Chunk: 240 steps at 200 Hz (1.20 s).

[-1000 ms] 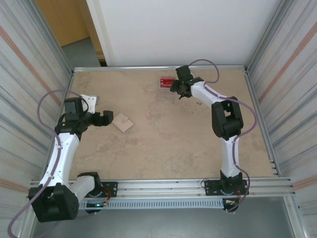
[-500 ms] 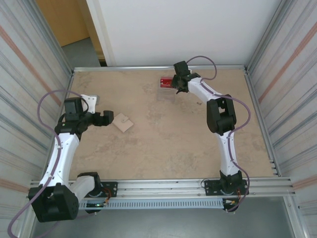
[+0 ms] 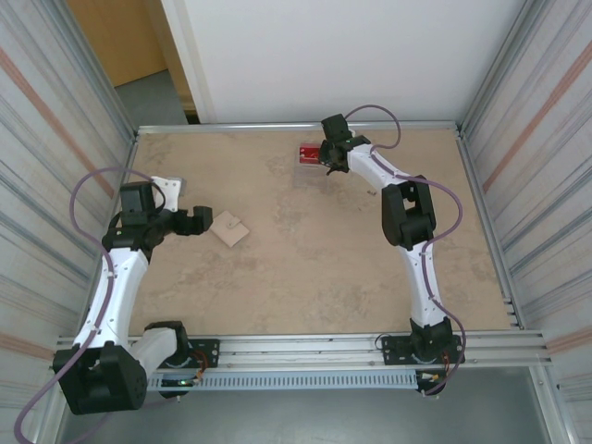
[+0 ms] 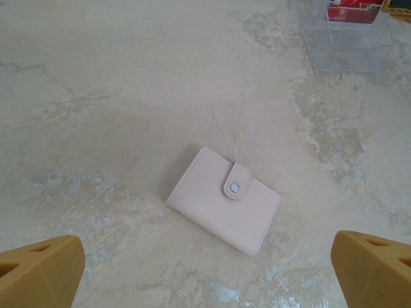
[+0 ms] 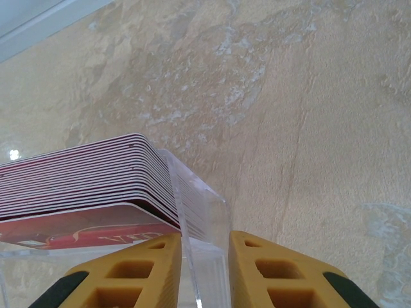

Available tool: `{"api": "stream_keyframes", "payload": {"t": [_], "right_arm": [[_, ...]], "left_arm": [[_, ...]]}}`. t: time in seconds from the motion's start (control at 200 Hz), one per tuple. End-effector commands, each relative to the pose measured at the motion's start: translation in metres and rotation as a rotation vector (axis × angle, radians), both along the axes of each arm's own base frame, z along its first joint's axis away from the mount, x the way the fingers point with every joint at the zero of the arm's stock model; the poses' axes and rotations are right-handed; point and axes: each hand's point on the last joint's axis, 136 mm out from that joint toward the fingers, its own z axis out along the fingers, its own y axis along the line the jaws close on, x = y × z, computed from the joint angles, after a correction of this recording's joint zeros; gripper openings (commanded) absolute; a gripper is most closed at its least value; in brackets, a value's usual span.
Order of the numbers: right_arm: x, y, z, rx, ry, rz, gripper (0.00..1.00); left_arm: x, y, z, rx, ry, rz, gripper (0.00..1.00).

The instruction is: Put the credit cards into the card holder

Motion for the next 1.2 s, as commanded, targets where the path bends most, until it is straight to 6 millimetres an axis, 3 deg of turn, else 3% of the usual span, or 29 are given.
{"api": "stream_keyframes", "payload": {"t": [0.0, 0.306, 0.667, 0.857, 0.987, 1.002, 1.198], "right_arm": [[-0.006, 0.0, -0.012, -0.043, 0.037, 0.005, 0.25], [-0.011, 0.006, 0.0, -0.044, 0.023, 0.033, 0.28], [-0.014, -0.005, -0.015, -0.069, 0.049, 0.017, 0.13], [-0.022, -0.012, -0.011, -0.099, 0.056, 0.012, 0.06], [-0.036, -0.021, 0.006, -0.134, 0.043, -0.006, 0.03], [-0.043, -0.025, 0.0, -0.141, 0.06, -0.012, 0.03], [-0.094, -0.061, 0.011, -0.151, 0.04, -0.124, 0.01]], "left_arm": [[-0.002, -0.004, 0.003, -0.012, -0.016, -0.019, 0.98], [-0.003, -0.006, 0.002, -0.016, -0.016, -0.025, 0.99], [-0.003, -0.006, 0.003, -0.016, -0.018, -0.027, 0.99], [-0.002, -0.007, 0.002, -0.018, -0.014, -0.03, 0.99], [-0.002, -0.007, 0.001, -0.021, -0.013, -0.03, 0.99], [-0.002, -0.007, 0.001, -0.021, -0.012, -0.029, 0.99], [-0.002, -0.009, 0.002, -0.039, -0.005, -0.027, 0.99]]}}
